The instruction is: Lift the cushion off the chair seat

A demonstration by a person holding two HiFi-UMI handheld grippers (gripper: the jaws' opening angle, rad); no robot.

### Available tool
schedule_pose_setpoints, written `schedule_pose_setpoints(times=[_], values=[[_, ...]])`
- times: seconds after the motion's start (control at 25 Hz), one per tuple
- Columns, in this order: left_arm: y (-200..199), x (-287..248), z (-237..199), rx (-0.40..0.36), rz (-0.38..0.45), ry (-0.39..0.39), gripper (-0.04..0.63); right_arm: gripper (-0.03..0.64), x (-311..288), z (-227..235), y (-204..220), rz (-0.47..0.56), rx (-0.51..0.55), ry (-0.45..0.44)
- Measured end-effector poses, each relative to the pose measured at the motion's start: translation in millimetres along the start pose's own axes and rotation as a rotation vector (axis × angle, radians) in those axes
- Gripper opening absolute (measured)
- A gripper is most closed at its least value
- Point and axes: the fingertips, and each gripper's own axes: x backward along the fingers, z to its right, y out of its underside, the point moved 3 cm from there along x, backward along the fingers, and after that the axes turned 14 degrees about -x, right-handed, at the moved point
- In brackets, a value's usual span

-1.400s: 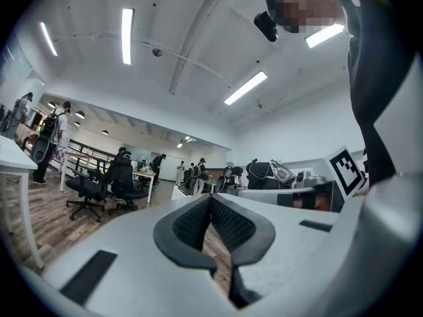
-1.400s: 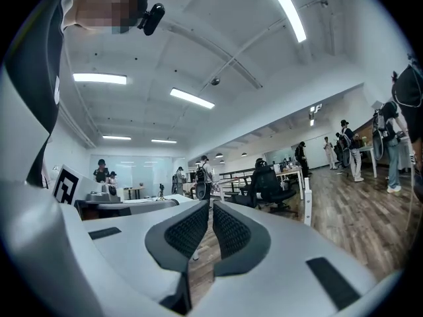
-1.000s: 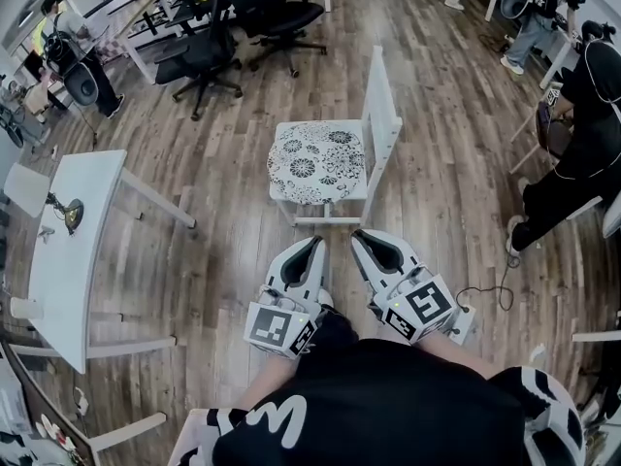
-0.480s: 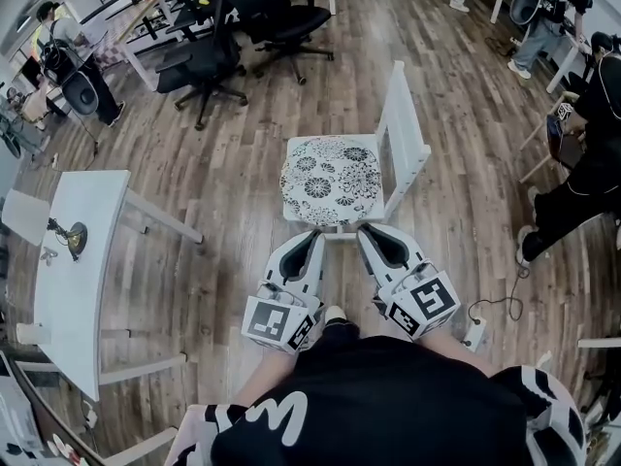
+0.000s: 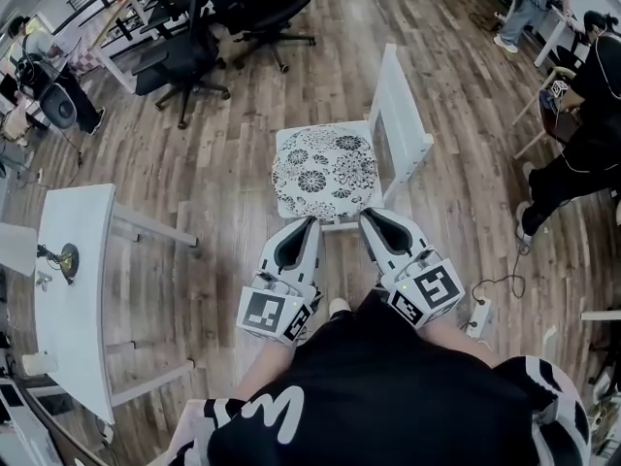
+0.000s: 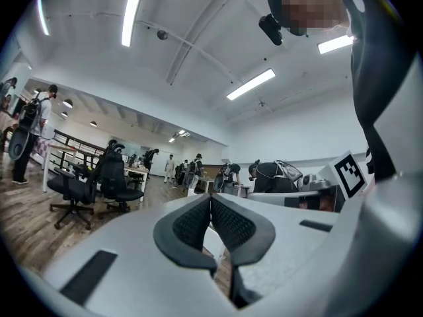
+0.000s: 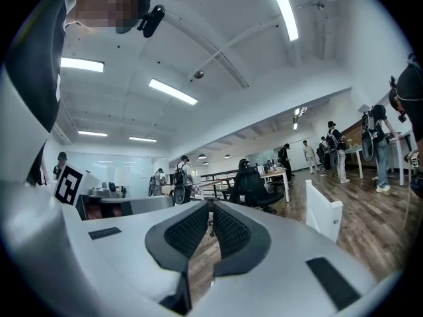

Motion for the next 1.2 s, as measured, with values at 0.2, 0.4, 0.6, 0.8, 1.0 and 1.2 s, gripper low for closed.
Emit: schedule_pose_setpoints(times=[0.2, 0.4, 0.6, 0.8, 1.0, 1.2], values=[[7.3, -10.3, -3.2, 0.013, -0.011, 0.008, 0.006, 0.034, -4.0, 12.4, 1.4, -0.007, -0.01, 0.027], [19.0, -28.2, -19.7, 0.025, -0.038, -0.004, 0.006, 0.034, -28.9, 27.4, -0.1, -0.023, -0.013, 0.009], [30.0, -50.9, -35.6, 0.043, -0.06, -0.016, 0.006, 0.034, -62.3, 46.9, -3.7, -0.036, -0.02, -0.018], [48.5, -80.6, -57.2, 0.07, -0.098, -0.025, 0.006, 0.034, -100.7, 69.7, -1.6, -0.082, -0.038, -0.047], [63.1, -116.1, -78.3, 0.09, -0.12, -0.04, 0.006, 0.034, -131.3, 98.7, -2.4, -0.122, -0.055, -0.06], [68.7, -149.4, -100.4, 0.098, -0.13, -0.055, 0.006, 0.034, -159.3, 124.8, -14.5, -0.13, -0.062, -0.061]])
